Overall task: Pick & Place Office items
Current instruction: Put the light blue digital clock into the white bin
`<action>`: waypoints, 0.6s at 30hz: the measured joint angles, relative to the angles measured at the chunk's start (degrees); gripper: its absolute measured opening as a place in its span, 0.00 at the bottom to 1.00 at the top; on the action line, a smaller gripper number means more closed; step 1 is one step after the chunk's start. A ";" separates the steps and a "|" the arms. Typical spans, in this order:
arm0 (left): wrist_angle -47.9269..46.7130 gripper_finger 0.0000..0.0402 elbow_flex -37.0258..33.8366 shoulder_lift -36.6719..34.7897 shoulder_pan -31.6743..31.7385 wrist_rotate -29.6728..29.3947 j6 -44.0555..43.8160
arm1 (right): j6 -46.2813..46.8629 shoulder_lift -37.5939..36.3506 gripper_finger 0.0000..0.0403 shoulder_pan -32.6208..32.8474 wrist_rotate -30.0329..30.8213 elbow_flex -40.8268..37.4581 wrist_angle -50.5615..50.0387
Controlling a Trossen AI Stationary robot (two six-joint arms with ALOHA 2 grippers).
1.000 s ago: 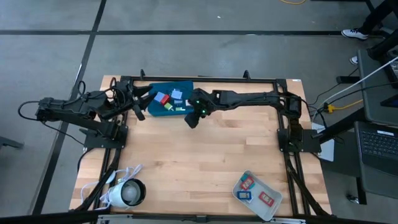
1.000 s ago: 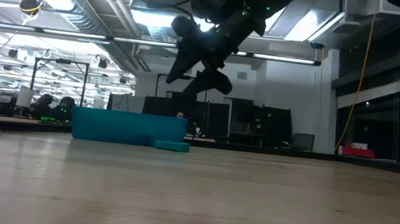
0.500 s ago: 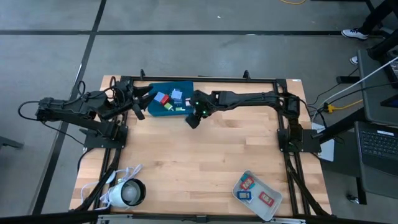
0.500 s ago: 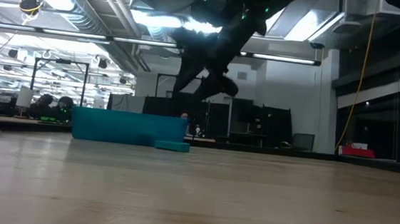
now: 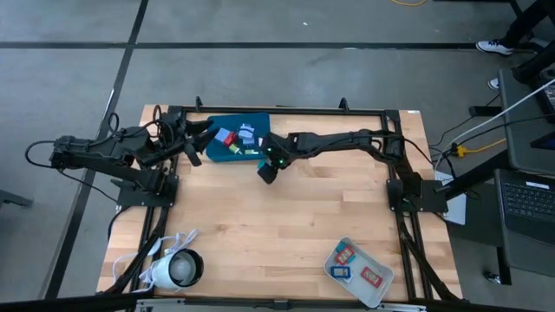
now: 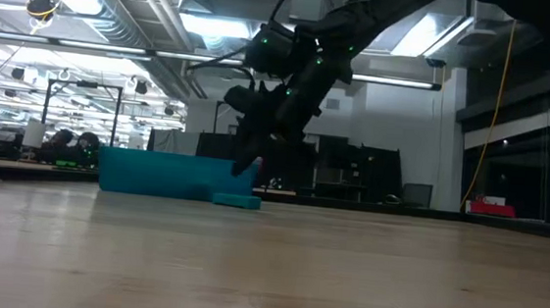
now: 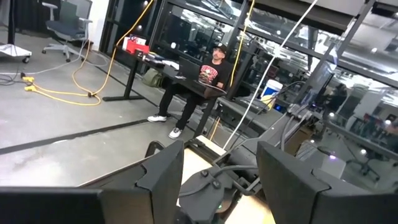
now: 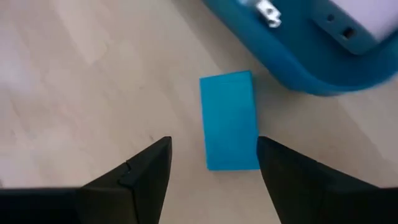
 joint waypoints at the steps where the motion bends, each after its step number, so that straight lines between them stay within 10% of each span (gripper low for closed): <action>1: 0.00 0.49 0.00 0.00 0.00 -0.06 -0.09 | -0.43 0.00 0.60 -0.04 -0.23 0.00 0.36; 18: -0.28 0.49 0.00 0.00 -0.02 -0.73 -0.33 | -2.47 3.03 0.60 -0.89 -7.67 0.24 2.96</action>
